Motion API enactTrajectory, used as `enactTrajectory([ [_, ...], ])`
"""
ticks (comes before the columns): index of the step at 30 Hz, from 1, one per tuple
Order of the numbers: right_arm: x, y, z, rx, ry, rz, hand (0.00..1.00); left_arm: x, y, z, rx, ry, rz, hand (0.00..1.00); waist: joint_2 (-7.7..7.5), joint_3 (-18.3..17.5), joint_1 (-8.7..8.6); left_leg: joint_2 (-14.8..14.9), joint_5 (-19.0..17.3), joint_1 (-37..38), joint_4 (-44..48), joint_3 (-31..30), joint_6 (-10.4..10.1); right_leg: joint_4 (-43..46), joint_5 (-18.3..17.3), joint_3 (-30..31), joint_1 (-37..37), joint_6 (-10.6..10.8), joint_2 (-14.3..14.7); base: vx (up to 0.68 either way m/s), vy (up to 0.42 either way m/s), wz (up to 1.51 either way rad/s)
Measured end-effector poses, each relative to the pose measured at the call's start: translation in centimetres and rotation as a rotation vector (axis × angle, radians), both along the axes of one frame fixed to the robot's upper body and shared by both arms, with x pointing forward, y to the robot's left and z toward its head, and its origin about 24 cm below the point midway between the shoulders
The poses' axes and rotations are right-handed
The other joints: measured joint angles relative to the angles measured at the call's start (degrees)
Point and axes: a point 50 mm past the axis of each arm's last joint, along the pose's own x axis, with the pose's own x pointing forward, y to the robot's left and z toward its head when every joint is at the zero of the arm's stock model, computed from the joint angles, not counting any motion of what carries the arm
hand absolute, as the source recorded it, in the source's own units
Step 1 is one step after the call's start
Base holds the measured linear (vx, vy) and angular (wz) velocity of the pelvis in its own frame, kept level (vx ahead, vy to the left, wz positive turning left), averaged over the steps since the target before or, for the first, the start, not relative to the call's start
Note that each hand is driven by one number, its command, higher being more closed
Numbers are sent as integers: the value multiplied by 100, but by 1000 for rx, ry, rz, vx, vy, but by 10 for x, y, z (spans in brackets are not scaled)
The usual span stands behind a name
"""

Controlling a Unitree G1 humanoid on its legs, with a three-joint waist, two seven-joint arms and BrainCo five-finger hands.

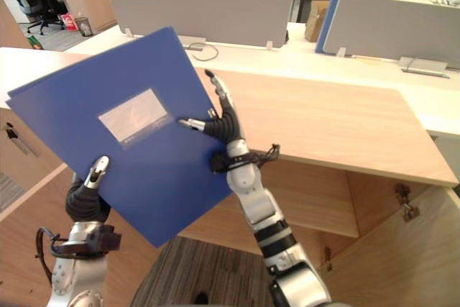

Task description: Walk over to the cabinet, pick up the folder, carry it to the office cabinet, place the folder inside the office cabinet, then close the office cabinet door

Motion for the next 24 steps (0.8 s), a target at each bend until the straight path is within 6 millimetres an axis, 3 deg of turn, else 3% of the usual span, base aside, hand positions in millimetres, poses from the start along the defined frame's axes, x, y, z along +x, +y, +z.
enactTrajectory([
  [13,-5,-7,-15,141,87,-55,0,0,-1,2,-3,-10,1,100,8,7,-24,8,-2,1,0,20,2,-8,0,7,-1,1,-1,0,0,0],
  [24,-5,-6,-19,4,84,80,0,-1,4,4,27,-22,8,100,-8,-3,-16,57,-36,9,1,100,-18,-88,25,88,-3,-24,41,-1,0,-4],
])
